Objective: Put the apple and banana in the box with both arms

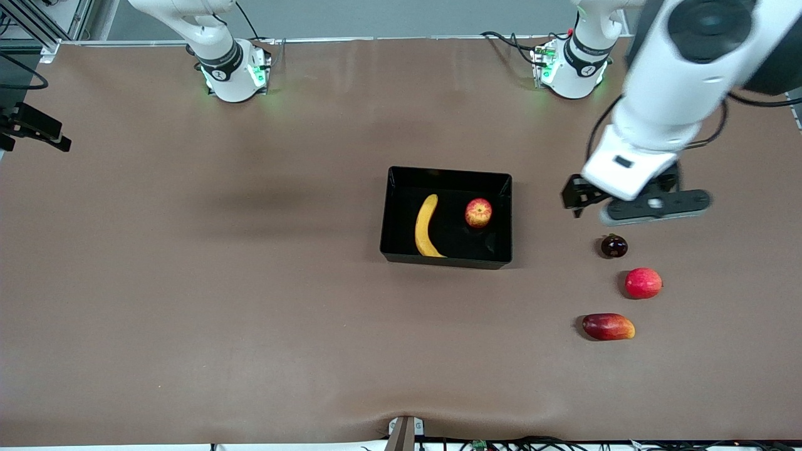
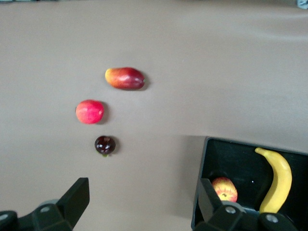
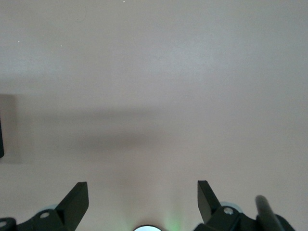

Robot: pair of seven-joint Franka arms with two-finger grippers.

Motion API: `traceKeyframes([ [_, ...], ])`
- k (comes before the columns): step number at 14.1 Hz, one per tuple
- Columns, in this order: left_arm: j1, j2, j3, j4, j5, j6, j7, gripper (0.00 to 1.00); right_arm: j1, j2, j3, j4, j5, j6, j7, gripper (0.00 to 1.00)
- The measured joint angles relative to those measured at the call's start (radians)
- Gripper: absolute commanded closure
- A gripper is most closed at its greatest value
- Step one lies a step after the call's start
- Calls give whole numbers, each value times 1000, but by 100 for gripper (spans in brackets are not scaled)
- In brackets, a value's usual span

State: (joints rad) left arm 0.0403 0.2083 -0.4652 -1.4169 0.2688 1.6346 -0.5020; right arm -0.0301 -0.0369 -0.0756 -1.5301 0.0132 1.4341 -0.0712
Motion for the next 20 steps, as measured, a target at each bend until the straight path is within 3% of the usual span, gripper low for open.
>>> traceKeyframes([
  [7, 77, -85, 3, 1, -32, -100, 122, 0, 0, 0, 0, 0, 0, 0, 0, 0],
  [9, 49, -119, 67, -7, -90, -117, 157, 0, 0, 0, 0, 0, 0, 0, 0, 0],
  [11, -26, -152, 206, -26, -141, -121, 222, 0, 0, 0, 0, 0, 0, 0, 0, 0],
  [13, -70, -176, 302, -46, -166, -126, 279, 0, 0, 0, 0, 0, 0, 0, 0, 0],
  [15, -75, -205, 334, -78, -187, -128, 307, 0, 0, 0, 0, 0, 0, 0, 0, 0],
  [20, -74, -307, 341, -180, -232, -131, 307, 0, 0, 0, 0, 0, 0, 0, 0, 0],
])
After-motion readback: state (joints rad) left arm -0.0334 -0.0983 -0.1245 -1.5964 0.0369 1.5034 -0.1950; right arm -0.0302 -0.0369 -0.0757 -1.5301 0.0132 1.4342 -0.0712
